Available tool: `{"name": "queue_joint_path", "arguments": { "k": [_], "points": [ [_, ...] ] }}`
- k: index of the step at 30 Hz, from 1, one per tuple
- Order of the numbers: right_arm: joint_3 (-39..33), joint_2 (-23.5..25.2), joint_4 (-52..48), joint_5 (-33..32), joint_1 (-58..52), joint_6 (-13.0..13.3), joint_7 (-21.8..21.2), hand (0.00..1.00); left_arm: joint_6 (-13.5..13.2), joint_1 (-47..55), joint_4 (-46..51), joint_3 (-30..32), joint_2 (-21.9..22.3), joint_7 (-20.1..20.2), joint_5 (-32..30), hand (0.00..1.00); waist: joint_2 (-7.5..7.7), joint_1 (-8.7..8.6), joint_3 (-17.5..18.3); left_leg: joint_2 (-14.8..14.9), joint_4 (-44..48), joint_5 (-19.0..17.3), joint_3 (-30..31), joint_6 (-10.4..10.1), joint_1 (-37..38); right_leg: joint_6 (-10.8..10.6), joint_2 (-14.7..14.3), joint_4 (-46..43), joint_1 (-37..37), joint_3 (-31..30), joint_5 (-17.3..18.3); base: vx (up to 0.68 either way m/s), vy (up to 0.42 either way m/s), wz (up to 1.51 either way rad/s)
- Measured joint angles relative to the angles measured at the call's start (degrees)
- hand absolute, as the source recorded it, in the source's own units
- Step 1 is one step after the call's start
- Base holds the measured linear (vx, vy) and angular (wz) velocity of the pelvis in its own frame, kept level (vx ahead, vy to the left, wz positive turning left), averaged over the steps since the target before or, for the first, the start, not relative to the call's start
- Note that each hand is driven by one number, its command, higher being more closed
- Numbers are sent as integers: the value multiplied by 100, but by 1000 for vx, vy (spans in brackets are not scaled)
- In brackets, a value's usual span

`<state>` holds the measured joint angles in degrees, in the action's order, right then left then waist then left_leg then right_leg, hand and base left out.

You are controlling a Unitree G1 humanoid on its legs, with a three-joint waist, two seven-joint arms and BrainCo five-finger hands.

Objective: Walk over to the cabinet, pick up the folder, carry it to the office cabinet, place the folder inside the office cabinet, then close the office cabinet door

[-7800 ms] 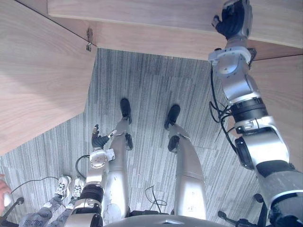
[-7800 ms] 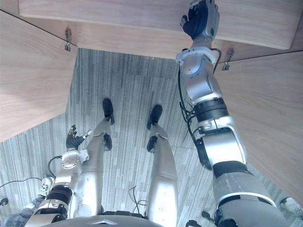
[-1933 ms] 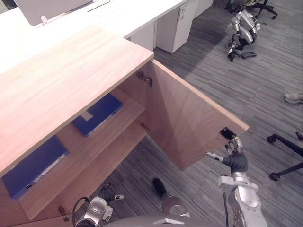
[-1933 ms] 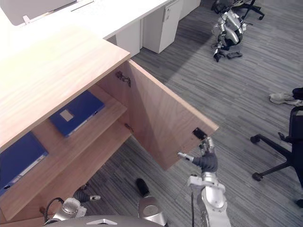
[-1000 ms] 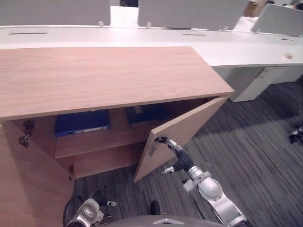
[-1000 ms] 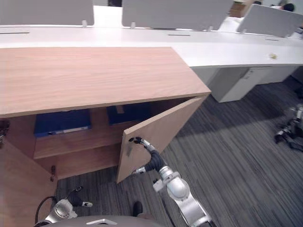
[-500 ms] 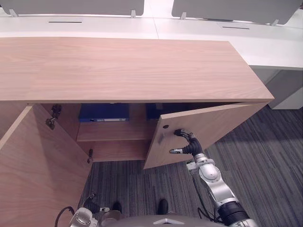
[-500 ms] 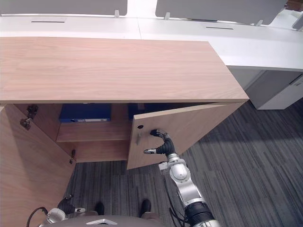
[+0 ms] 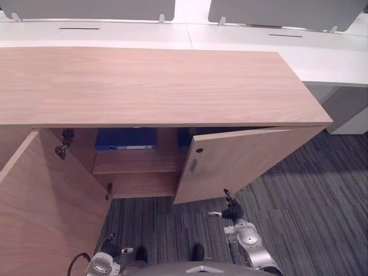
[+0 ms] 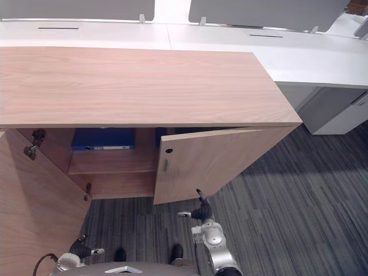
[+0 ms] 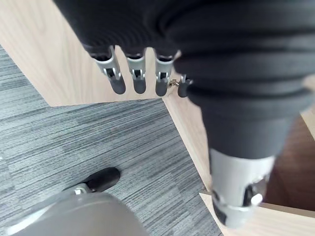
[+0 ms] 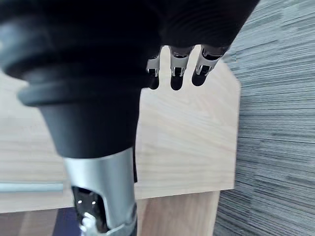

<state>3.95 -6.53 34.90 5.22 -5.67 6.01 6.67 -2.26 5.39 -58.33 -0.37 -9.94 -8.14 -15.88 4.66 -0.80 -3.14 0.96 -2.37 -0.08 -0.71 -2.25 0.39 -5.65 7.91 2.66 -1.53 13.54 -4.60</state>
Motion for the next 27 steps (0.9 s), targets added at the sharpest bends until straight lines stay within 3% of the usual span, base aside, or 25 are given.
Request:
{"name": "queue_joint_path", "arguments": {
  "k": [16,22,27],
  "points": [
    [-489,175,1358,-265,-16,-149,225,0,-6,147,105,491,221,-310,963,0,-74,13,19,-16,-213,81,-90,14,254,-20,15,-52,122,-98,44,-31,1,-3],
    [-588,172,1568,-265,266,-257,225,0,-13,104,160,673,281,-309,1136,0,-143,29,-150,-103,569,-257,22,51,-294,-69,206,-1131,-495,-196,572,-22,4,8],
    [-634,150,1566,-265,375,-255,224,0,-18,97,163,701,344,-314,1206,0,-251,80,-197,-79,509,-206,282,23,-397,-56,126,-985,-421,-116,615,8,-26,24]
  ]
}}
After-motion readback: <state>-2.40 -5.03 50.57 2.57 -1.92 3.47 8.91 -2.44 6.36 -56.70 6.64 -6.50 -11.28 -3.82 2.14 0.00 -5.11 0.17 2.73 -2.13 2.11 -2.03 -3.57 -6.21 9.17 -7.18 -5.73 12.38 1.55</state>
